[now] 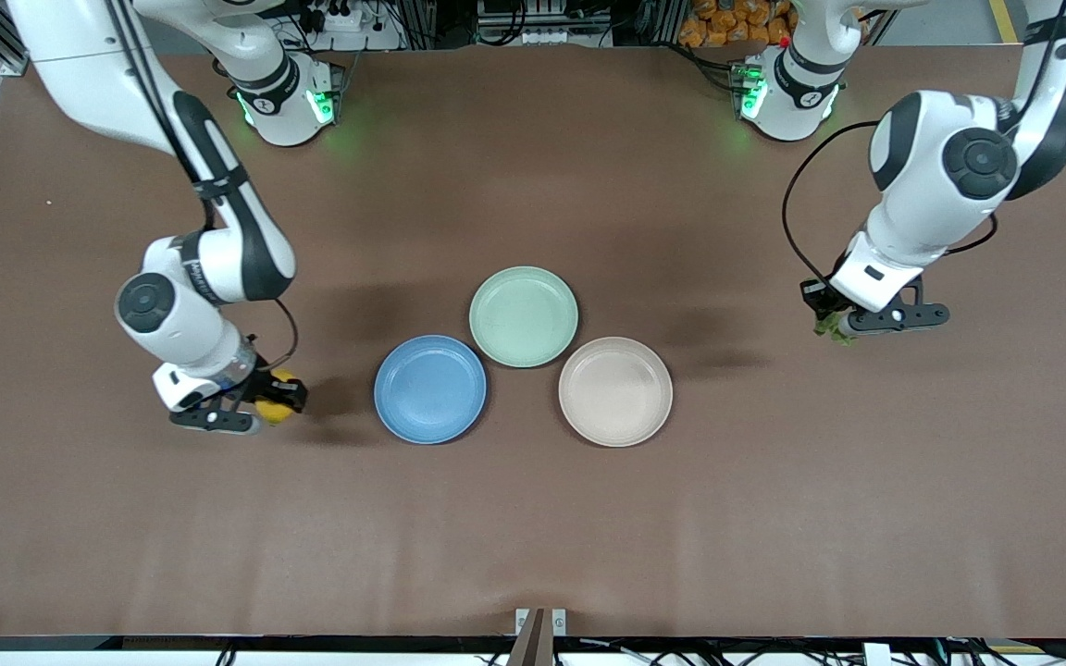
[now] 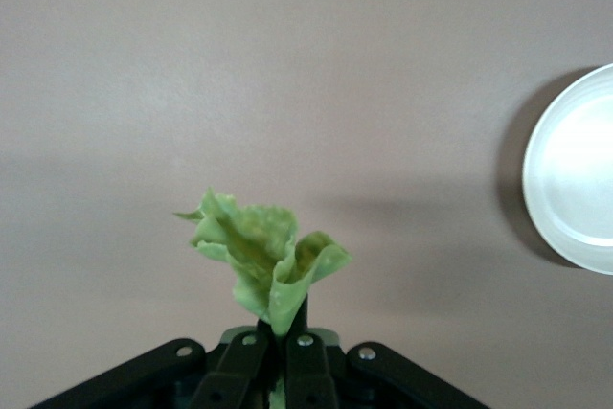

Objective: Place lemon and lettuce in plates
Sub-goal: 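Carry the lemon onto the blue plate while the left gripper lifts the lettuce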

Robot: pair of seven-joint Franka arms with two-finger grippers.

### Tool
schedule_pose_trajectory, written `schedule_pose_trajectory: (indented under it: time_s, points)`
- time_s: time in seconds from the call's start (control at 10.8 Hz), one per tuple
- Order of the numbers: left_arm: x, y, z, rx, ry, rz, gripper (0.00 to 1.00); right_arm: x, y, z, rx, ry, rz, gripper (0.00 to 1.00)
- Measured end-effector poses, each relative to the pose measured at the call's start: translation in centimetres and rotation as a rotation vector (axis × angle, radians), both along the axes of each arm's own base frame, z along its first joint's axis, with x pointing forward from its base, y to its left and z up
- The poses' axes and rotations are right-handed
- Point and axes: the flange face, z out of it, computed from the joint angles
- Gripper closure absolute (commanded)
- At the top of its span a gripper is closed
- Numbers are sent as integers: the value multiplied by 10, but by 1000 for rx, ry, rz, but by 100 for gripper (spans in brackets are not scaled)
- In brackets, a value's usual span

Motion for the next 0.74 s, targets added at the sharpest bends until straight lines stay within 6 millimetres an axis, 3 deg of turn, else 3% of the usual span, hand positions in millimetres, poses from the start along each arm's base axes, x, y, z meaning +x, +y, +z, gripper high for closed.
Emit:
schedule_pose_trajectory:
  time_s: [0.47, 0.74]
  points:
    - [14, -3, 87, 13, 44, 2, 100, 0, 90, -12, 43, 2, -120, 61]
    - [14, -2, 133, 20, 70, 1, 100, -2, 129, -25, 57, 7, -157, 60]
